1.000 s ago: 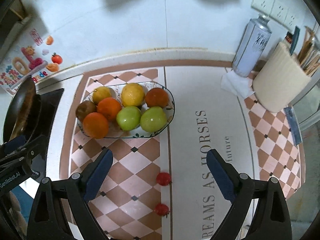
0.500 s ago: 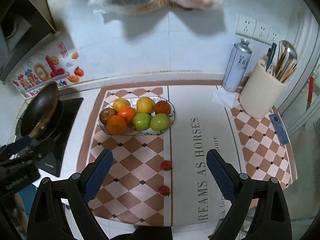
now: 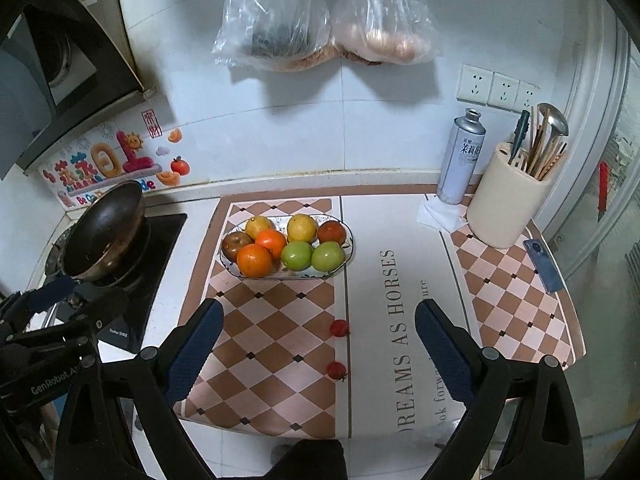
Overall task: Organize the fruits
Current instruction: 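Lift both tools away from the plate, then grasp a red cherry tomato with the right tool while the left tool grasps the other tomato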
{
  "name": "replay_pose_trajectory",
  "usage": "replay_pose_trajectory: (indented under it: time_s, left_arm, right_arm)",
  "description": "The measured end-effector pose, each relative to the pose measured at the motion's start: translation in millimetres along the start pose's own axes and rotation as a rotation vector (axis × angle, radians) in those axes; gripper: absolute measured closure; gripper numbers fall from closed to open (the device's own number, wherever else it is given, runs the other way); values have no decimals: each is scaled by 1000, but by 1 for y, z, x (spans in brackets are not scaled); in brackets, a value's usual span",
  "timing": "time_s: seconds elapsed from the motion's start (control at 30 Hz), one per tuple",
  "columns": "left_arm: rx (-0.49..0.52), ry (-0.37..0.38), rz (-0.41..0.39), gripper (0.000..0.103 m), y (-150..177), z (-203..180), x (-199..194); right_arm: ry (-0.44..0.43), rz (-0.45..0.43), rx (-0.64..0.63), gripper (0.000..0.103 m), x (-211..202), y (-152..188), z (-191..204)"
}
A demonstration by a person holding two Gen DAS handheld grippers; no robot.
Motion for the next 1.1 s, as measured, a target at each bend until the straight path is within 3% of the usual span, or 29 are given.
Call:
replay_pose_trajectory:
  time_s: [0.37,0.47,0.5,0.53,0.67,0.77,0.87,0.93,1.03,1.1]
  left_arm:
    - [-5,22,2,15,-5,-6,6]
    - [12,1,38,13,-8,-10,26]
    - [21,-13,51,3,-8,-12,34]
    - [33,-34,67,1,-7,-14,47]
    - [67,-91,166,1,4,-24,101]
    - [98,-108,266,1,15,-34,143]
    - [125,-109,351,1,25,-45,177]
    - [146,-117,386,1,29,-50,194]
    - [177,-123,422,1,32,-61,214]
    - [181,-113,440,1,31,-64,224]
  right_arm:
    - [-34,28,60,4,15,-5,-9]
    - [-67,104,114,4,52,0,-26]
    - [-74,134,132,4,66,5,-32]
    - [-75,168,146,4,85,11,-38]
    - [-62,348,164,6,168,51,-56]
    - [-99,478,184,21,220,85,-60]
    - [-117,547,172,36,255,108,-55]
    - [-141,572,175,55,270,120,-53]
    - [-159,609,144,69,283,133,-45]
    - [-172,607,142,70,284,137,-44]
Point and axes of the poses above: each gripper's, at about its wrist camera, not at the fingertips, and x roughly the way its jaws point, z to its left, y to its underside, the point moved 3 cm from there along x, roughly the way its jaws point, and after that the axes turned 1 degree about y, right-handed, at the moved point
